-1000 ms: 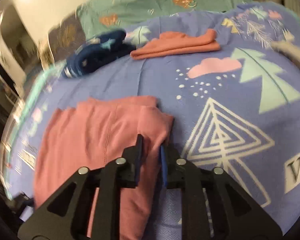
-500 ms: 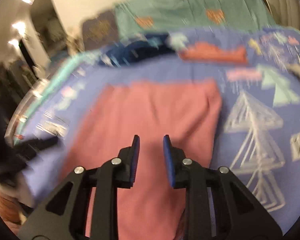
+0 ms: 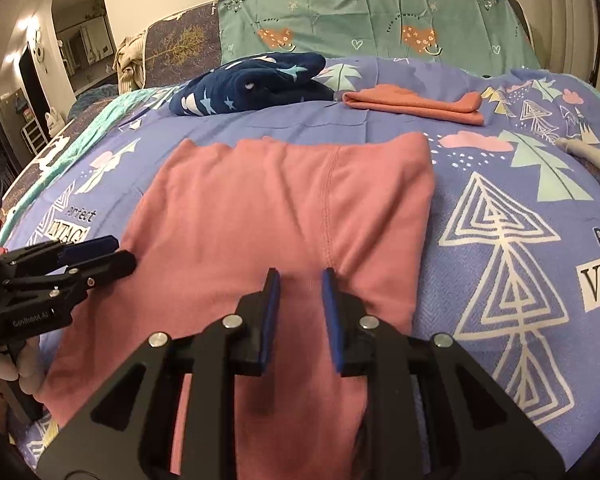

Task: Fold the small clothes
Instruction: 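Position both open grippers over the pink garment's folded edge, then grasp the pink garment's edge with the right gripper while the left gripper grasps beside it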

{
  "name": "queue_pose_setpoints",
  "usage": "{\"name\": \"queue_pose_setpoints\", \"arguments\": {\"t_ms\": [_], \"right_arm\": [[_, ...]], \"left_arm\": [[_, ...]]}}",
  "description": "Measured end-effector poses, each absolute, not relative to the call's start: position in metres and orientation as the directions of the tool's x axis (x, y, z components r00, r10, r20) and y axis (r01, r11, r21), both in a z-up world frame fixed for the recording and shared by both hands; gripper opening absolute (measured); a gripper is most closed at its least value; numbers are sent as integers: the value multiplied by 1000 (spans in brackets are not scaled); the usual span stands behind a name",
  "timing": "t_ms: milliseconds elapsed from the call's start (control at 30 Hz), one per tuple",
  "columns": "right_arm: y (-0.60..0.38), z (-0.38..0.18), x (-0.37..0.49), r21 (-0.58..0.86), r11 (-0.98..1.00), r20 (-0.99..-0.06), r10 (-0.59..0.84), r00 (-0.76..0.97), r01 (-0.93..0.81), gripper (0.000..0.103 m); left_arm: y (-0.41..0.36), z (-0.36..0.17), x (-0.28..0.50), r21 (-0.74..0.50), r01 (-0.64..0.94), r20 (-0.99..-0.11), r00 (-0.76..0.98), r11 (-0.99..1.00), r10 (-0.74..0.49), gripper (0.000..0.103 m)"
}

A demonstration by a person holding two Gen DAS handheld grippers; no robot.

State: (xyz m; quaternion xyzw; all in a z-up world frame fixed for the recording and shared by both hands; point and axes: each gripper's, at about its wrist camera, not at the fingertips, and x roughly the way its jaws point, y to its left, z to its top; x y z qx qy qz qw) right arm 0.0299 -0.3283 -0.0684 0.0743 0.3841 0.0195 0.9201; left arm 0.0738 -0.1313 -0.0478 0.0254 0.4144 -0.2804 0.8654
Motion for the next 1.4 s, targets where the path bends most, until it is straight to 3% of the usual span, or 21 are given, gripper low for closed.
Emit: {"name": "queue_pose_setpoints", "arguments": {"t_ms": [100, 133, 267, 400, 467, 533, 633, 700, 933, 1167, 1233, 1300, 1400], "right_arm": [[-328, -68, 30, 152, 988, -703, 92, 705, 22, 21], [-327, -68, 29, 147, 989, -704, 89, 705, 22, 21], [-327, -68, 29, 149, 989, -703, 90, 706, 22, 21], [-327, -68, 29, 147, 989, -703, 89, 706, 22, 21], [-326, -68, 29, 145, 989, -703, 87, 706, 22, 21], [-326, -68, 29, 146, 989, -703, 88, 706, 22, 21], [-326, -67, 30, 148, 989, -702, 91, 706, 20, 21], [-326, -68, 31, 149, 989, -702, 91, 706, 21, 22], [-325, -69, 31, 157, 987, -700, 95, 708, 23, 22], [-323, -67, 29, 131, 991, -698, 70, 713, 30, 22], [-318, -61, 24, 94, 994, -693, 25, 721, 55, 26], [-315, -54, 16, 75, 993, -684, -12, 729, 87, 41], [-317, -44, -1, 100, 989, -665, -14, 747, 107, 44]], "left_arm": [[-134, -37, 71, -143, 507, -723, 533, 850, -439, 46], [-134, -32, 69, -137, 512, -713, 544, 848, -443, 36], [-137, -3, 71, -221, 562, -644, 530, 797, -552, 28], [-157, 3, 84, -170, 599, -632, 543, 782, -553, 28], [-166, -12, 97, -155, 586, -669, 530, 795, -521, 28], [-170, -47, 117, -76, 534, -739, 537, 842, -407, 28], [-160, -45, 120, -136, 525, -722, 529, 840, -447, 28], [-159, -45, 117, -69, 510, -724, 565, 857, -394, 36], [-144, -36, 109, -118, 484, -716, 564, 867, -412, 35], [-139, -33, 77, -200, 564, -720, 470, 801, -511, 40], [-143, -39, 70, -162, 579, -734, 470, 799, -490, 44], [-145, -45, 65, -130, 576, -743, 482, 807, -464, 50], [-140, -48, 69, -162, 548, -750, 473, 821, -463, 57]]}}
